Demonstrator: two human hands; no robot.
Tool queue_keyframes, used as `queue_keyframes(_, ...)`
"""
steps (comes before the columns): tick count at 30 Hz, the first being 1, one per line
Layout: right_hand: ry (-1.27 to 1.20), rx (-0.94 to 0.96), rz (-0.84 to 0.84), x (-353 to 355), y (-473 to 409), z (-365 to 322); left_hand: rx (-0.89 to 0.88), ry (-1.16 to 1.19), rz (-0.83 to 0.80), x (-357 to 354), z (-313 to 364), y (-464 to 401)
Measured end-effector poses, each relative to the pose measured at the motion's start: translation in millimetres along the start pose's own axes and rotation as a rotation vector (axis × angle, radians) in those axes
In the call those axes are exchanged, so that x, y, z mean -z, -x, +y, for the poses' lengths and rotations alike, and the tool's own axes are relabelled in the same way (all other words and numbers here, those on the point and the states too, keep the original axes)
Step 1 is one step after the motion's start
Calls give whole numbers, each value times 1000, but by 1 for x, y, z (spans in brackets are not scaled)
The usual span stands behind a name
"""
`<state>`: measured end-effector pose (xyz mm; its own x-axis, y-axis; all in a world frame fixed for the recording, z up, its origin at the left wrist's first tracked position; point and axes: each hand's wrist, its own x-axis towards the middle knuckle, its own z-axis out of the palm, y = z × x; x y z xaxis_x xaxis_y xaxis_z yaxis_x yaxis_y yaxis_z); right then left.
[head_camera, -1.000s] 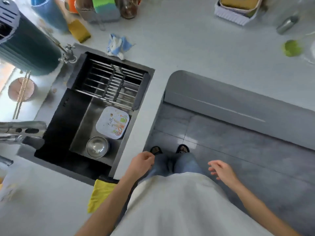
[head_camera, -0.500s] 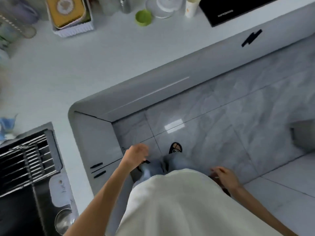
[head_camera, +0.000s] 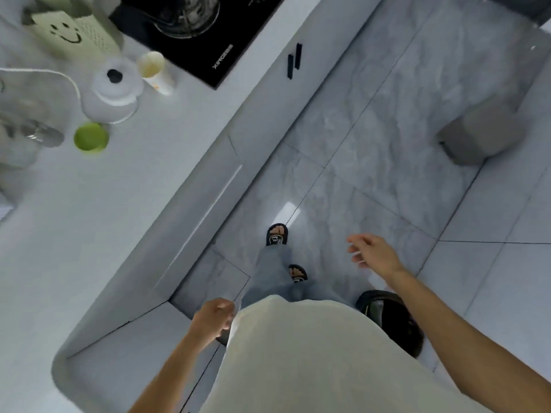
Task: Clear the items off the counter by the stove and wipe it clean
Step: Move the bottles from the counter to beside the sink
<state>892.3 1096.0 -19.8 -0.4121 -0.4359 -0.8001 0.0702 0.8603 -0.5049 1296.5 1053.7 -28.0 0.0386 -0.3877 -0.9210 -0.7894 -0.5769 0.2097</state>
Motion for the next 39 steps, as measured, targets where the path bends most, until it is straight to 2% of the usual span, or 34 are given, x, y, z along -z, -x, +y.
queue_keyframes(4,-16,16,31,9,-19,-20,-25,-78,-47,36,60,-35)
queue_keyframes(11,-64,-144,137,29,-36,-15,-82,-129,-70,66,205,-88)
queue_keyframes(18,-265,-370,201,62,-44,20,-326,-329,-154,41,374,-100)
queue_keyframes(25,-315,-464,222,130,-93,16,-460,-413,-192,1,515,-120)
queue_keyframes(32,-341,-417,218,215,-171,-61,-366,-336,-127,-3,583,-144)
queue_keyframes(39,-298,-207,210,280,-247,-202,-188,-334,-78,29,603,-162)
